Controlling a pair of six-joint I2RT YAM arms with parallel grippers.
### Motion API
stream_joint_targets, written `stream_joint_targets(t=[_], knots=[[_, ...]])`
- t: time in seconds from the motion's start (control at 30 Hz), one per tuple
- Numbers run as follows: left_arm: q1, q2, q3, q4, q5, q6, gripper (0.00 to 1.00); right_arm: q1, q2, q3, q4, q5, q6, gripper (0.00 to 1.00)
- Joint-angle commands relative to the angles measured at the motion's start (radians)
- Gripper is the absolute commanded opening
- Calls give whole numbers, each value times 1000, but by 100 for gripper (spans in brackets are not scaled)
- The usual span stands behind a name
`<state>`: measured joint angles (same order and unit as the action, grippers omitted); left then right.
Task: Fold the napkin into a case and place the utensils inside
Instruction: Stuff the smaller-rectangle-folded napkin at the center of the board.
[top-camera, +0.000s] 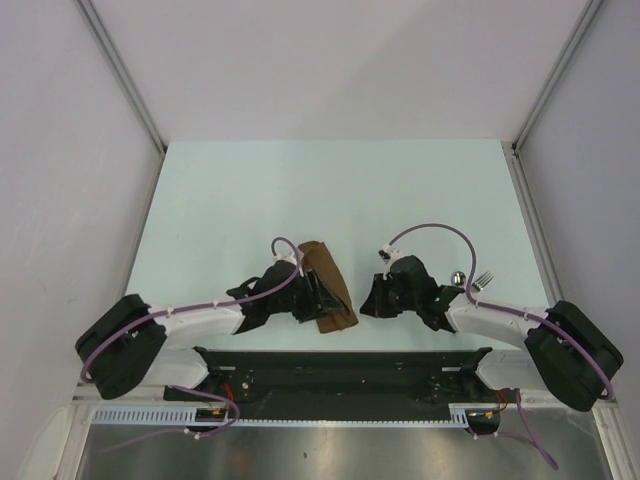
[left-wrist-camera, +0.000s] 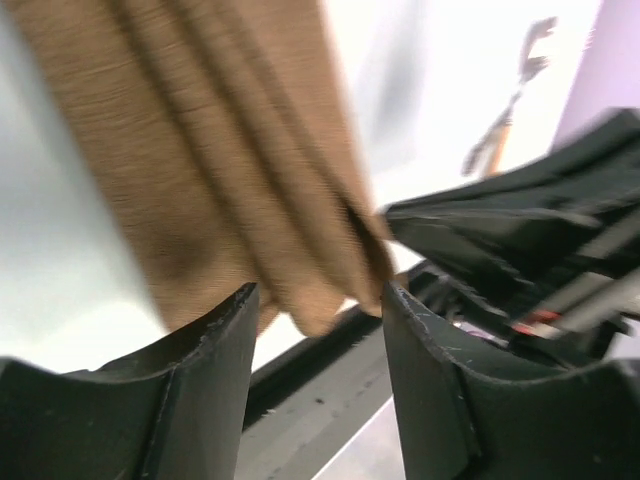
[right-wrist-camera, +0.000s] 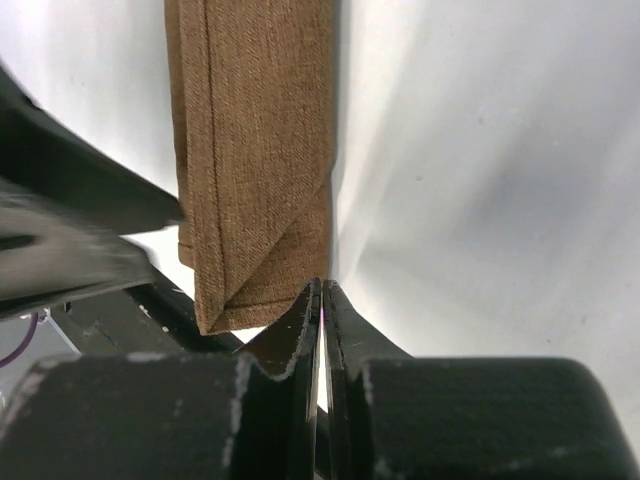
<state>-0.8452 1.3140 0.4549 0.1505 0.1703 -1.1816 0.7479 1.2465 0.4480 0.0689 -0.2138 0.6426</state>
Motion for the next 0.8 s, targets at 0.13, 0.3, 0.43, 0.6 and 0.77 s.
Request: stream_joint_targets(t=[0.13, 0.3, 0.43, 0.6, 0.77], knots=[[-14, -9, 51, -9, -12, -39, 63, -1, -24, -15, 29, -2, -6, 8], [-21, 45, 88, -75, -17, -69, 62, 4, -33, -17, 22, 2, -7, 8], [-25, 83, 90, -25, -9, -87, 60, 5, -42, -35, 34, 2, 5, 8], [-25, 134, 108, 9, 15, -78, 39, 16, -50, -49, 29, 2, 19, 8], [-25, 111, 93, 17, 6, -46, 13, 50, -96, -92, 42, 4, 25, 10]])
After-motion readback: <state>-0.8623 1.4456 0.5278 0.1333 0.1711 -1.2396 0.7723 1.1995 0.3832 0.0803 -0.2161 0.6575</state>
